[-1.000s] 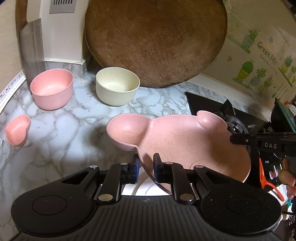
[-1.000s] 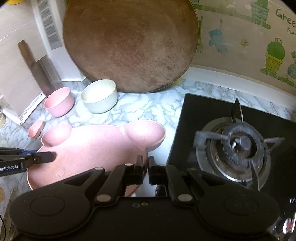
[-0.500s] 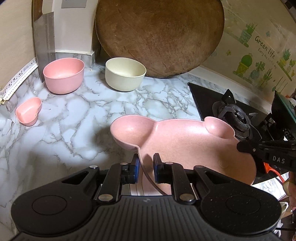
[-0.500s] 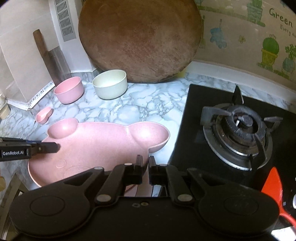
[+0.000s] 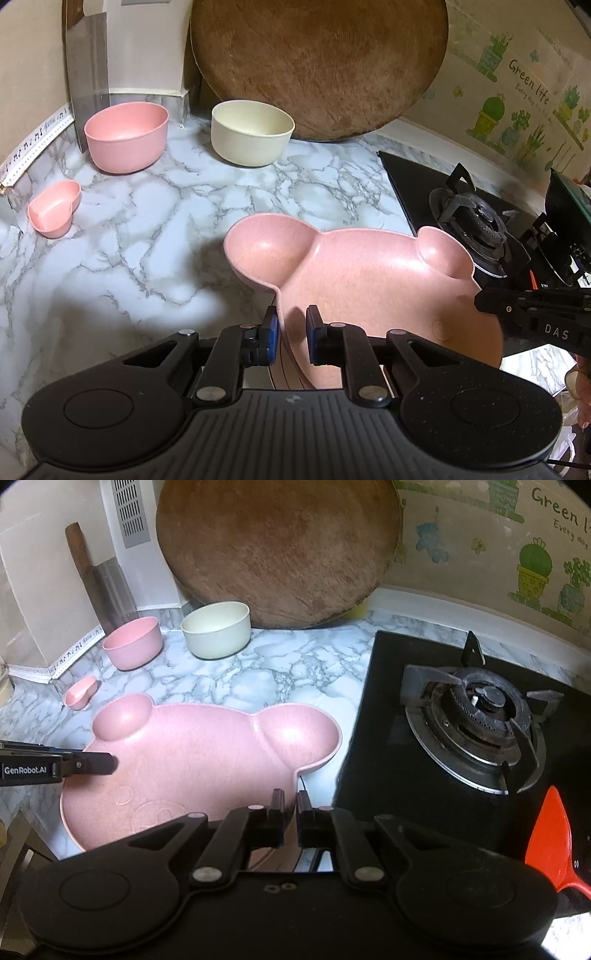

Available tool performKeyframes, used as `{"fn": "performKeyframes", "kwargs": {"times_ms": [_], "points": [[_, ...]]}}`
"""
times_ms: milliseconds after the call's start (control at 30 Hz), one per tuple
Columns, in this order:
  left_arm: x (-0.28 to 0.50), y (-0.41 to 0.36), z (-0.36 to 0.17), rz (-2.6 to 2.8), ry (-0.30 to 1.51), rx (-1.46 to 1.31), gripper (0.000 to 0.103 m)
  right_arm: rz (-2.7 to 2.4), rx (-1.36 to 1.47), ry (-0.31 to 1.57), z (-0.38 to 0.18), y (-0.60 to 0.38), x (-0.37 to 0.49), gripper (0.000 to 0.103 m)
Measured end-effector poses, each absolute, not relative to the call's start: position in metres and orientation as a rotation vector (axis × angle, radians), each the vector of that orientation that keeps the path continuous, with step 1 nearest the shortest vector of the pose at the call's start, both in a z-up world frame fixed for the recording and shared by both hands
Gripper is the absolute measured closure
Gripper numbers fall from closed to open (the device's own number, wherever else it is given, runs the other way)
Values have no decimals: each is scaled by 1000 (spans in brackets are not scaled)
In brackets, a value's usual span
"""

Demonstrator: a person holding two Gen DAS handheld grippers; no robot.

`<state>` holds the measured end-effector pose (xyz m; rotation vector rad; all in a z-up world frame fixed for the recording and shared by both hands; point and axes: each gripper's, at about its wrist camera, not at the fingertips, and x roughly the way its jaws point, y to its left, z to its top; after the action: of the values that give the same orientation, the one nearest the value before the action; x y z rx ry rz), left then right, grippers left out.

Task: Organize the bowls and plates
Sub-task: 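Lift the pink bear-shaped plate with both grippers and carry it toward the stacked plates, then lower the bear-shaped plate onto the plate stack and open both grippers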

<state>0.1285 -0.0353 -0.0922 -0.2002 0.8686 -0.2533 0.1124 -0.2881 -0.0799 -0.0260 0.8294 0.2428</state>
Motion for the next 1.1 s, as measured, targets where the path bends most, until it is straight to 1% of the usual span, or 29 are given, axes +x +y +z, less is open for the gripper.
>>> {"fn": "performKeyframes", "kwargs": {"times_ms": [700, 733, 800, 833, 967, 1033, 1100], "points": [[132, -39, -106, -278, 907, -175, 89, 190, -11, 853, -90, -285, 114, 95], [132, -40, -106, -280, 907, -171, 89, 188, -13, 852, -91, -285, 114, 95], [133, -39, -106, -283, 909, -170, 89, 190, -16, 847, -90, -284, 113, 88], [133, -40, -106, -283, 911, -170, 89, 189, -19, 845, -90, -284, 113, 86], [132, -40, -104, -282, 910, -163, 89, 162, -20, 839, -87, -286, 113, 84], [131, -40, -103, -279, 904, -154, 89, 148, -17, 830, -84, -288, 112, 82], [128, -39, -101, -270, 901, -153, 89, 158, -14, 814, -81, -290, 109, 76]]}}
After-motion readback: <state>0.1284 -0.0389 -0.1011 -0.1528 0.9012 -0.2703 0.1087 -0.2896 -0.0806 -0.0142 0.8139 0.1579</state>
